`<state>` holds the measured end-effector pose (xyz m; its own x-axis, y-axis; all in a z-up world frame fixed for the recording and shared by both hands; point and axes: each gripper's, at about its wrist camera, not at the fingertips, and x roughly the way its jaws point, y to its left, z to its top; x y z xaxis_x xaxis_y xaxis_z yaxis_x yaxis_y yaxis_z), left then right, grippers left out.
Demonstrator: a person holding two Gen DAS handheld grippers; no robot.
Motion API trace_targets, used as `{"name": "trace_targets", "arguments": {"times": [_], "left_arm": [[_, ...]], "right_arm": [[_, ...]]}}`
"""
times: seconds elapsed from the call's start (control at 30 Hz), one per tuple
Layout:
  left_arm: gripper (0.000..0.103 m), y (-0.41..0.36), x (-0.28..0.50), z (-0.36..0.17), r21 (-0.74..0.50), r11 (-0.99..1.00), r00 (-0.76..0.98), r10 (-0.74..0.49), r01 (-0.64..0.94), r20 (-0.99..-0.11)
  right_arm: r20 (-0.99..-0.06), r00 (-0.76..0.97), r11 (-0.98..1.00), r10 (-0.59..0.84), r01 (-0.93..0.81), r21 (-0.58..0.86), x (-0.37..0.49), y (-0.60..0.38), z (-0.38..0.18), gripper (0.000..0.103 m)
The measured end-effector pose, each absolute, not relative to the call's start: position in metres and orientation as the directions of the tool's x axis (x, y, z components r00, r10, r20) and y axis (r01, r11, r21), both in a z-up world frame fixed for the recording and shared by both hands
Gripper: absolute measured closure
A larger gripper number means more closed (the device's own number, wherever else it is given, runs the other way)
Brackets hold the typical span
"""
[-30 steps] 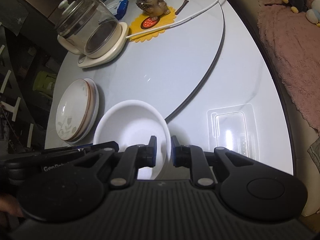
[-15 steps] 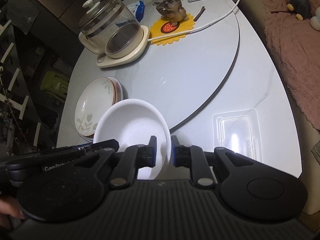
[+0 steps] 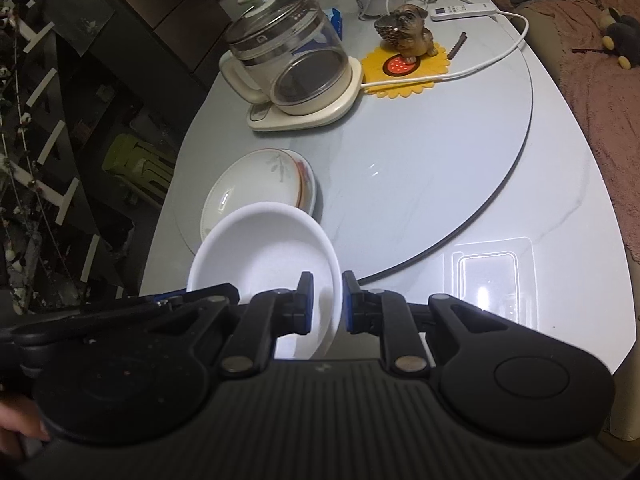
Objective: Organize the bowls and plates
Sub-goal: 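Lift the small white bowl with both grippers toward the bowl stack, then lower the small white bowl onto the white bowl stack with both grippers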
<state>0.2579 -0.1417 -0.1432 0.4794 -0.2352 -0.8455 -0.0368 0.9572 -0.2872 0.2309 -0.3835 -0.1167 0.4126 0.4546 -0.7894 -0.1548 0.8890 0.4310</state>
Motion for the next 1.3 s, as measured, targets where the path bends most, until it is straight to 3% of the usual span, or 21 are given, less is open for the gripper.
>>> {"name": "trace_targets", "arguments": {"times": [0.57, 1.3], "left_arm": [[0.082, -0.023, 0.204, -0.133, -0.31, 0.94, 0.556, -0.184, -0.14, -0.81], [0.082, 0.038, 0.185, -0.23, -0.304, 0.938, 0.405, -0.216, -0.166, -0.888]], "right_arm": [[-0.772, 0.391, 0.864, 0.502, -0.254, 0.434, 0.2, -0.278, -0.113, 0.085], [-0.866, 0.298, 0.912, 0.401, -0.215, 0.349, 0.162, -0.205, -0.198, 0.083]]}}
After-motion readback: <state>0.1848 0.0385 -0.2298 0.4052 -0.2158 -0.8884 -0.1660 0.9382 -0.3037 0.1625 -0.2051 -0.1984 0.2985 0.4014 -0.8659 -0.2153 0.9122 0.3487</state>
